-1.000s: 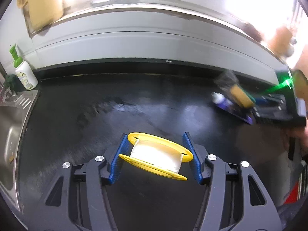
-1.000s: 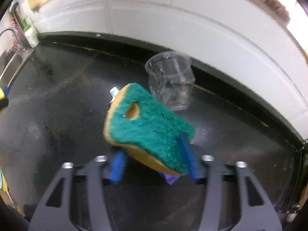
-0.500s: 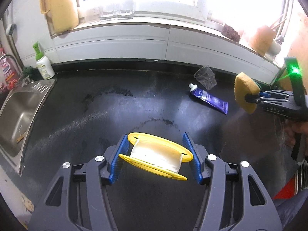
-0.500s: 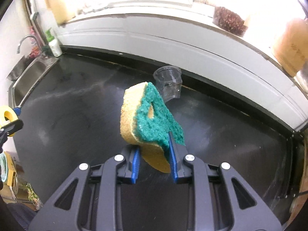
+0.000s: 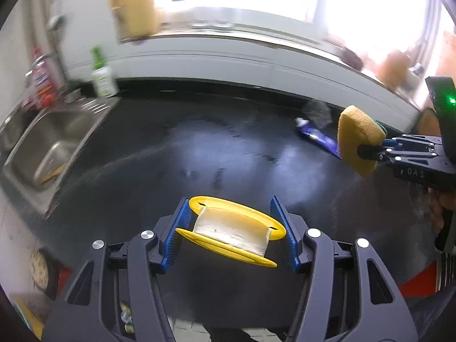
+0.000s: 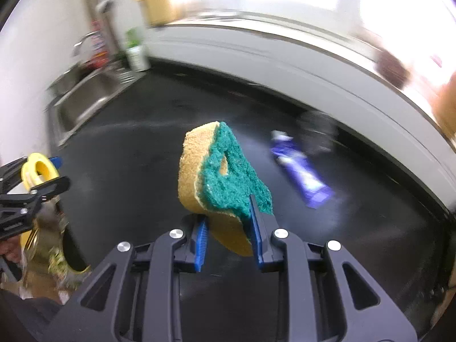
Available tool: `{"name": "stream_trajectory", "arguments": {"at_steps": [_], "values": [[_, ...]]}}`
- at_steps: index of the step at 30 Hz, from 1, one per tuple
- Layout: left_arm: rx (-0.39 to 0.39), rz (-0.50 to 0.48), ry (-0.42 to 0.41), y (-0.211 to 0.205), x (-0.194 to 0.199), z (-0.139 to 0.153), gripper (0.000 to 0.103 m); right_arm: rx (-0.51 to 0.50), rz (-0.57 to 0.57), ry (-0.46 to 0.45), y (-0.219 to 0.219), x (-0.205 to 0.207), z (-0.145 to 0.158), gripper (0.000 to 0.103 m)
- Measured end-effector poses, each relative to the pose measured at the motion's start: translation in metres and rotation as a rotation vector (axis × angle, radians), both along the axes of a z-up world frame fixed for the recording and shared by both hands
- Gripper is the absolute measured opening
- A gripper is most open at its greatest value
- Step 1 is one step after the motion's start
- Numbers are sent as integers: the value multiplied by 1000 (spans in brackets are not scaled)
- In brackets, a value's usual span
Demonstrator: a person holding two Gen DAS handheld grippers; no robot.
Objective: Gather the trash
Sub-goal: 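Lift the tape roll with left tool while right tool lifts the sponge, then carry tape roll and sponge to the black bin and open both tools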
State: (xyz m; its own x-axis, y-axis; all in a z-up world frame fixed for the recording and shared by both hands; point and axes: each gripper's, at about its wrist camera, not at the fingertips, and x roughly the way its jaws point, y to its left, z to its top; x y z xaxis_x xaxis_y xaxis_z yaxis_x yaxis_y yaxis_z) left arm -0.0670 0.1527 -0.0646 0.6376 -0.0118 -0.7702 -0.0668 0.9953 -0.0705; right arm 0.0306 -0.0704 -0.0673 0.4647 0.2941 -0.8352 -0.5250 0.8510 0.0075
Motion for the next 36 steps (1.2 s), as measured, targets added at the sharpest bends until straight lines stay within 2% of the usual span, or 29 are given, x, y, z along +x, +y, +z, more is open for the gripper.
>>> {"name": "stream_trajectory", "arguments": {"at_steps": [2,6,9,11,17,21,23,26,31,36], "values": [[3,50,-2,17,-17,0,56,15,93,9,40,-13,0,26],[4,215,6,71,-70,-5,56,51,279,53,121,-43,-1,26],[-4,360,33,112,-117,-17,56,72,468,105,200,-83,-8,26],[-6,441,50,134,-144,-24,56,78,558,139,238,-105,-13,26],[-44,690,91,197,-236,-52,57,62,812,246,349,-183,-47,26],[-88,784,88,221,-280,-73,57,27,903,342,401,-226,-82,26],[-132,826,76,232,-299,-88,57,8,925,381,418,-239,-99,26],[-154,851,79,246,-317,-110,57,-45,941,447,448,-255,-133,26],[-178,839,96,257,-319,-144,57,-116,945,491,484,-265,-177,26],[-198,822,124,262,-318,-170,57,-162,951,508,503,-268,-204,29]]}}
